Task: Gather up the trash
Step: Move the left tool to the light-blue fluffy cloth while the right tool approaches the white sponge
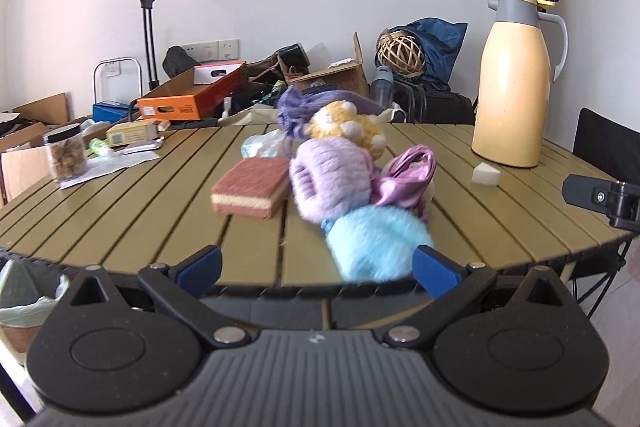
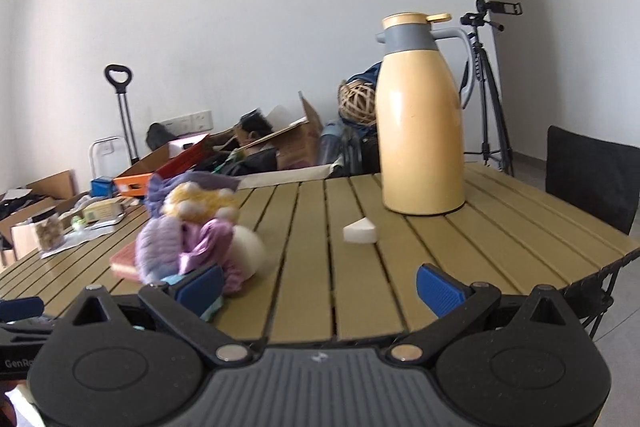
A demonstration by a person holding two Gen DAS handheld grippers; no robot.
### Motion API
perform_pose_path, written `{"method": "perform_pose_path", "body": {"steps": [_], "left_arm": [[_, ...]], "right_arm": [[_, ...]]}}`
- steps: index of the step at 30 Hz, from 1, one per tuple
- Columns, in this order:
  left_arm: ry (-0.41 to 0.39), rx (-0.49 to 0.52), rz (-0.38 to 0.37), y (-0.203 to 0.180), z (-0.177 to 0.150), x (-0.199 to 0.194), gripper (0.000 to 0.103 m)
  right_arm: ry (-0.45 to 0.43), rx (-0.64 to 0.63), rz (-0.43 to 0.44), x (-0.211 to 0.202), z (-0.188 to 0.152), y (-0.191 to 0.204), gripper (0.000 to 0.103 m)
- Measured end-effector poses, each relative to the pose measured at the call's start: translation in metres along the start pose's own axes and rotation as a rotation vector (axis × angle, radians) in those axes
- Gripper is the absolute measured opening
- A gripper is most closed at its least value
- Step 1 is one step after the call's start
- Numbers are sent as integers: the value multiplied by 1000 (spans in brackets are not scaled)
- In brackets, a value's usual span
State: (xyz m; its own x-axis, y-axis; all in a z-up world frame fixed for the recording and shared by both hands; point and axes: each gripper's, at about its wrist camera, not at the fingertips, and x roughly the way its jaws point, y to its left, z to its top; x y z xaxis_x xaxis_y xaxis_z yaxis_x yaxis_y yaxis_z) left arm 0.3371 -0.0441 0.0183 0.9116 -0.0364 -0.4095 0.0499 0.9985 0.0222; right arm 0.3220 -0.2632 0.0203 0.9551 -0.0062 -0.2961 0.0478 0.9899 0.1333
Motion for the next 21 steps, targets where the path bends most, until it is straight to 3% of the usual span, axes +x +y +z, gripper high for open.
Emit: {"method": "perform_pose_path", "body": {"steps": [11,21], "left_arm": [[25,-30,23,-38,12,59,103],[72,-16,66,-58,0,92,103]], "right_arm": [[-83,18,-106,45,10,-28,103],[-33,35,-140,63,-5,-36,103]]}}
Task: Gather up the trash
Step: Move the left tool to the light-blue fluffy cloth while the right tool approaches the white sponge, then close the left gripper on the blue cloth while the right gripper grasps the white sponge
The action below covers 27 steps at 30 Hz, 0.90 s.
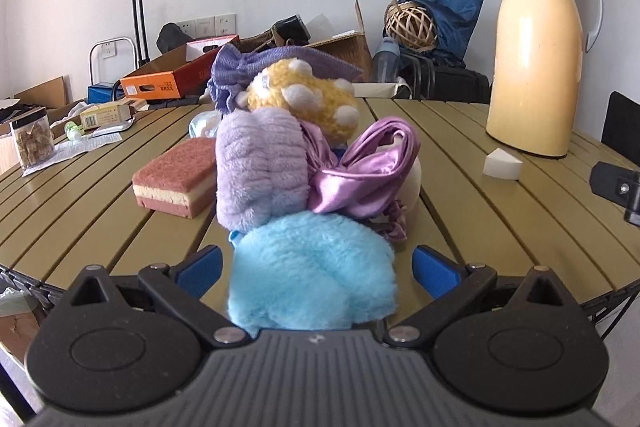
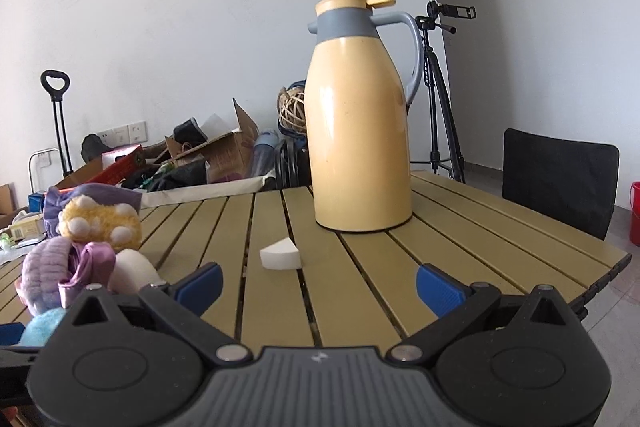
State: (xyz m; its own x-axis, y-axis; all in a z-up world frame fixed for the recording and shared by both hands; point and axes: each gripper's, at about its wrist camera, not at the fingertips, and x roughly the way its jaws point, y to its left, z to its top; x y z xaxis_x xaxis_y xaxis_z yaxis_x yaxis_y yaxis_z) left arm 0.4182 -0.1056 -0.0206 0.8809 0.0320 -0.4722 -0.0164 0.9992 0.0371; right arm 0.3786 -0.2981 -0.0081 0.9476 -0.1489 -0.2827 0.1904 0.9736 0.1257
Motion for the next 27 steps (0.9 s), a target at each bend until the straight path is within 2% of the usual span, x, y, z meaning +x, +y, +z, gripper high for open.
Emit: {"method": "perform_pose_path", "body": {"steps": [5,14,20,27], "left_arm": [[31,-19,-16,6,-3,3,81],[26,-14,-51,15,-4,-9,76],[-19,24,-71,22,-5,-30,75],[-52,17,-72,40,-4,-44,75]], "right_arm": [[6,2,6,-1,-2,0,103],[7,0,19,-2,-2,6,103],[11,-4,34,0,-2,14,103],[15,-26,53,4,-4,31,103]]}}
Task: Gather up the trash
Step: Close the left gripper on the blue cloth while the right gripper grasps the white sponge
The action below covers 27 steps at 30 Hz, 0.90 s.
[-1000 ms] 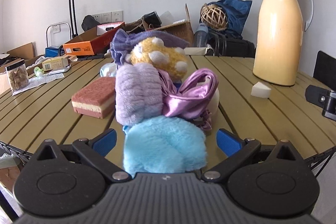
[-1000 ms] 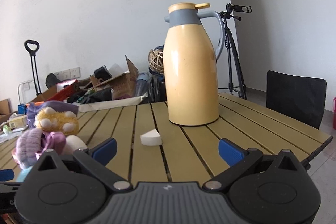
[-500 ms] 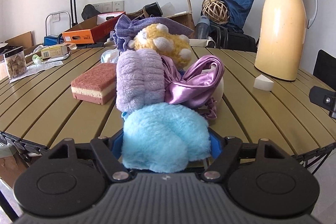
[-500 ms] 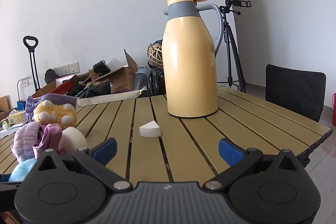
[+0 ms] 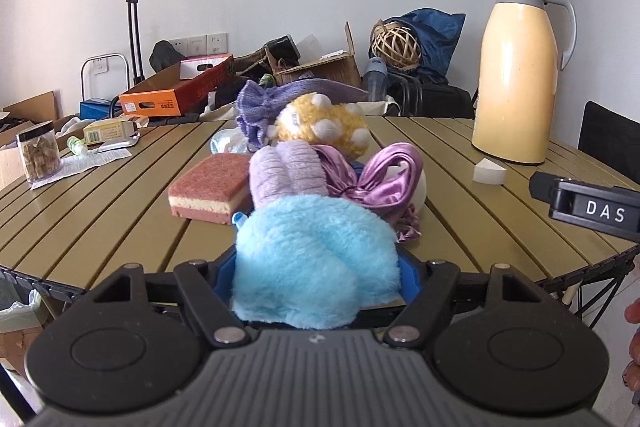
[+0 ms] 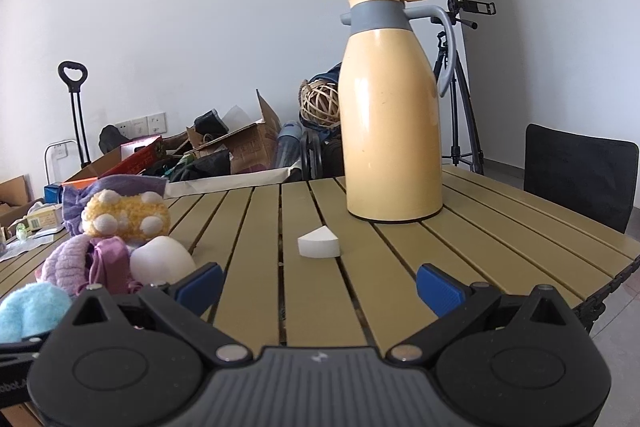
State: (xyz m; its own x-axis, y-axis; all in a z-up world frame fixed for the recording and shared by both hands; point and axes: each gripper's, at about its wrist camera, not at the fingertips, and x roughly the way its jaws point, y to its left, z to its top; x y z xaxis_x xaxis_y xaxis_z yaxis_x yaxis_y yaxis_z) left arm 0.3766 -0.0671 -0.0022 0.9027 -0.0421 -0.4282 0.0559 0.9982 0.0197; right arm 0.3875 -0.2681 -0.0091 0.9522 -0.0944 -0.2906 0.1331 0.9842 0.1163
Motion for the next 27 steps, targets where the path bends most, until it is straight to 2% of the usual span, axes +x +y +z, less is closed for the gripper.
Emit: {"method": "perform_pose_path", "body": {"steps": [6,11,16,22,27], "left_arm": [[-26,-30,-1,21,4,-13,75],[-60,-64,36,41,15,-16,75],[-73,-111,75,67,28,-9,75],[-64,-163,137,99,41,6,75],[-38,-186,190,121,41,20,75]], "right_arm": [[-14,-29,3,3,7,8,103],[-13,-34,-19,23,21,11,103],[46,-22,-65,60,32,9,103],[110,18,-59,102,43,8,100],[184,-19,-79,136,48,18,90]]}}
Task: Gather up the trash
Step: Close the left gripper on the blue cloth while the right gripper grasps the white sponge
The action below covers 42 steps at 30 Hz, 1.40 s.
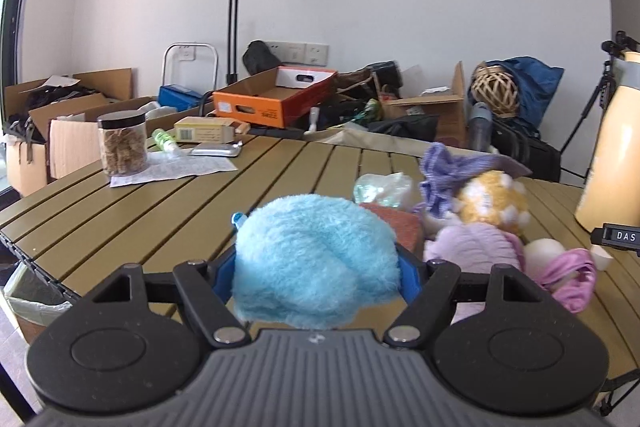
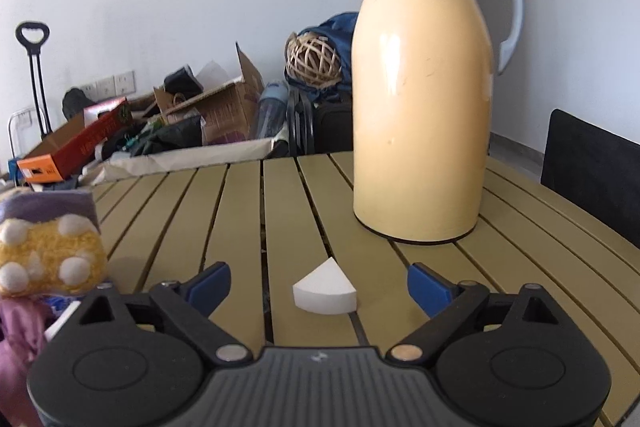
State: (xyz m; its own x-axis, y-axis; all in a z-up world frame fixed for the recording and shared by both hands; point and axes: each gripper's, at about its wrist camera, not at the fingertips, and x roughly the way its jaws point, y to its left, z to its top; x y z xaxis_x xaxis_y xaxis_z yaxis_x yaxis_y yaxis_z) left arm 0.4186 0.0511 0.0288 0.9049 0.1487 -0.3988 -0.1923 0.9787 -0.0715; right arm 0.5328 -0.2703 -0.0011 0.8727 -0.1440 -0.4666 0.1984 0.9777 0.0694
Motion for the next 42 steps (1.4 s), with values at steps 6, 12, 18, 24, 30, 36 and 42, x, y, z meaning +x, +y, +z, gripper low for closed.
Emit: {"method": "perform_pose_path", "body": {"steps": [6,12,18,24,30,36,42], "left_arm": [[32,-20,32,13,-1,11,75],[43,-11,37,13,-6,15,75],[42,-17,41,16,-6,15,75],[35,-16,38,16,-6,12,75],[25,-3,24,12,-7,5,75],[11,12,1,9,-9,-8,75],[-1,29,-28,3,-13,-23,75]], "right_arm": [[81,-2,-46,30,4,9,76],[140,24,-63,46,5,6,52],[144,49,-52,46,4,3,36],[129,59,-18,37,1,0,34],[97,57,33,13,-2,-1,34],[59,34,75,-19,-8,1,33],[3,2,105,-58,-16,4,33]]}}
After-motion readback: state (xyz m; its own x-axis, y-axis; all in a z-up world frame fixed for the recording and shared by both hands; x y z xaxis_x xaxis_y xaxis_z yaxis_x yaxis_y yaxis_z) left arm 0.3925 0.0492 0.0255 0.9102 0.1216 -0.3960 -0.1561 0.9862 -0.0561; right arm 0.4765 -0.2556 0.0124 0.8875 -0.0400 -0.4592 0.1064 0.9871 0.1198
